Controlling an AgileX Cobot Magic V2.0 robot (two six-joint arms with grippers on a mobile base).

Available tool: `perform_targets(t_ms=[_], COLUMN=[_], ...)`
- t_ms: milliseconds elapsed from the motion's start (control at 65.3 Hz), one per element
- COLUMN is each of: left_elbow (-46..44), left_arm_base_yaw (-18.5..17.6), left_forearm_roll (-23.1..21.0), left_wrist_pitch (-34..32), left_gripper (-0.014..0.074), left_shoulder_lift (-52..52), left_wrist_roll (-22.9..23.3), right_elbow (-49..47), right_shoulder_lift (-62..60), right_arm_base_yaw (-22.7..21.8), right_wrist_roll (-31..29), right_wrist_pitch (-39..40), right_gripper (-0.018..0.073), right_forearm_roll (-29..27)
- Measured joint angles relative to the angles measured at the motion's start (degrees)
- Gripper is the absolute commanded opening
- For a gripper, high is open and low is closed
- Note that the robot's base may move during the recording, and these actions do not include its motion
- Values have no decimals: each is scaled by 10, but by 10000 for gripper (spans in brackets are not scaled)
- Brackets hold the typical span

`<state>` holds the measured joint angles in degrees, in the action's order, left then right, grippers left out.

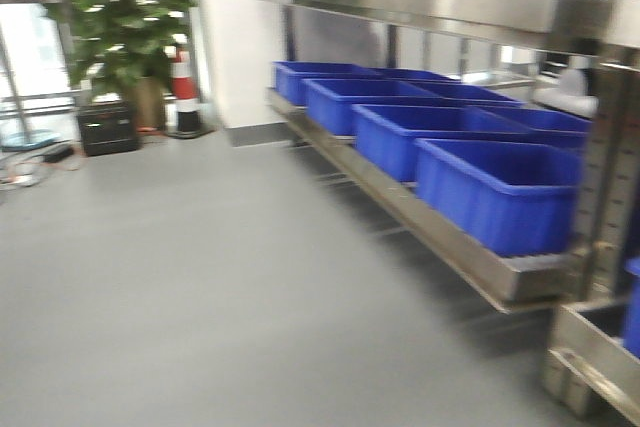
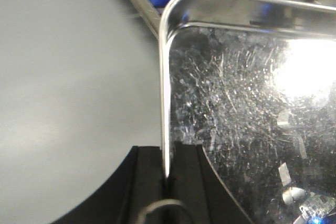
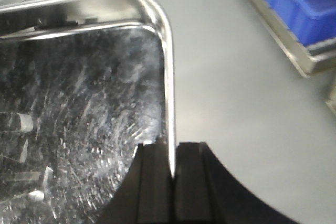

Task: Stack silver trays without gaps
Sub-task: 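Hold the silver tray in both grippers while the base drives to the other rack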

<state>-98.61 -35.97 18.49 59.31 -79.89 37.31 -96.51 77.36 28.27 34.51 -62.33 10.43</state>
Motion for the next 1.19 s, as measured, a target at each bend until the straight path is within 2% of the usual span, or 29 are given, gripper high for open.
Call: perform_targets(t_ms=[1194], left_elbow=[0], left_arm_base_yaw=[0], left_forearm_roll=[0], left_wrist_pitch=[0], left_gripper=[-17], left_shoulder_lift=[0], left_wrist_roll=[0], right_elbow=[0], right_shoulder_lift=[0], right_arm_base_yaw=[0], right_wrist_roll=[0], right_wrist_pitch=[0], right_gripper=[-78], right_forearm_roll=[0])
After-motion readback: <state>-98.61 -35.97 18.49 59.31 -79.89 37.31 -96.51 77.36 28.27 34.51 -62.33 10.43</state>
